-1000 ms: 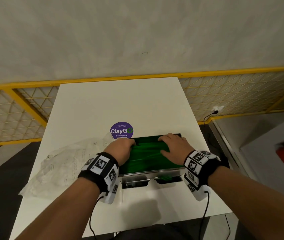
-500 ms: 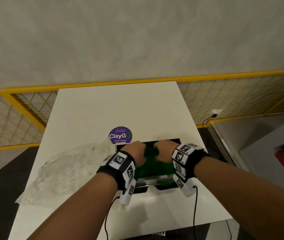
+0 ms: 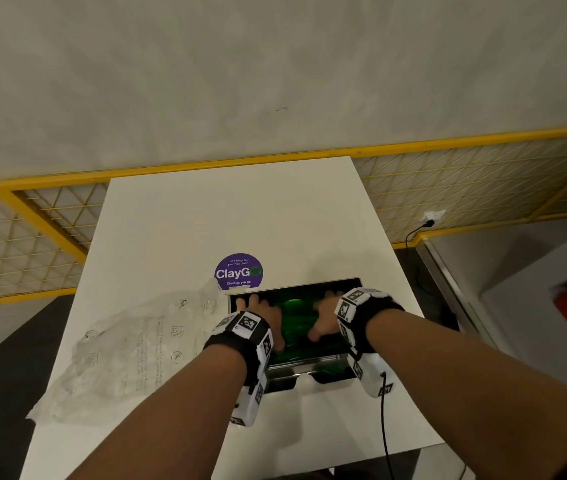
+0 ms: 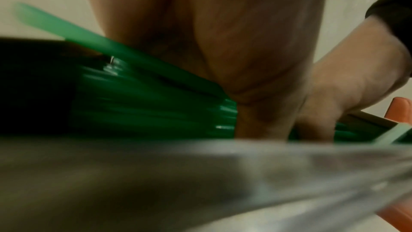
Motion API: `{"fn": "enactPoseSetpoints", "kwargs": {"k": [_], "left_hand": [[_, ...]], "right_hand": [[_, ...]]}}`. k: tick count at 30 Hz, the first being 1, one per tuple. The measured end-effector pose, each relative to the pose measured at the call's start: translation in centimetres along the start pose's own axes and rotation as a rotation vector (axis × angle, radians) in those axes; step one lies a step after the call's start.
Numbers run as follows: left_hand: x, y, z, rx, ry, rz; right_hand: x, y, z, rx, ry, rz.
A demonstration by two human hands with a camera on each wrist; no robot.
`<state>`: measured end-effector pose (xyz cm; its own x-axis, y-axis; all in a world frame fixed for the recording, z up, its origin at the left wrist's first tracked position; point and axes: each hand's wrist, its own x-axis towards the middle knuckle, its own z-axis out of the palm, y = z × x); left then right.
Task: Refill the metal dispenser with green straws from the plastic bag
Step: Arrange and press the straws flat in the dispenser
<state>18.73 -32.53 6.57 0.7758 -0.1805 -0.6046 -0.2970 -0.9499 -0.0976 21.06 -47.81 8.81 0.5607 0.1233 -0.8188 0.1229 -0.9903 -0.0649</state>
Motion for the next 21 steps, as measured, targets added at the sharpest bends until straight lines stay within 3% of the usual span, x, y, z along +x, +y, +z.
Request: {"fn": "enactPoseSetpoints", "kwargs": {"k": [7,21], "left_hand": [[-0.4,-0.7,-1.2,-0.206,-0.055,0.037],[-1.1,-2.3,-3.0,-0.249,0.003,0.124]], "right_hand": [[0.1,0.6,0.0,0.129,0.054,-0.082],[-1.7,1.0,-1.2,0.002,0.185,-0.205]]}}
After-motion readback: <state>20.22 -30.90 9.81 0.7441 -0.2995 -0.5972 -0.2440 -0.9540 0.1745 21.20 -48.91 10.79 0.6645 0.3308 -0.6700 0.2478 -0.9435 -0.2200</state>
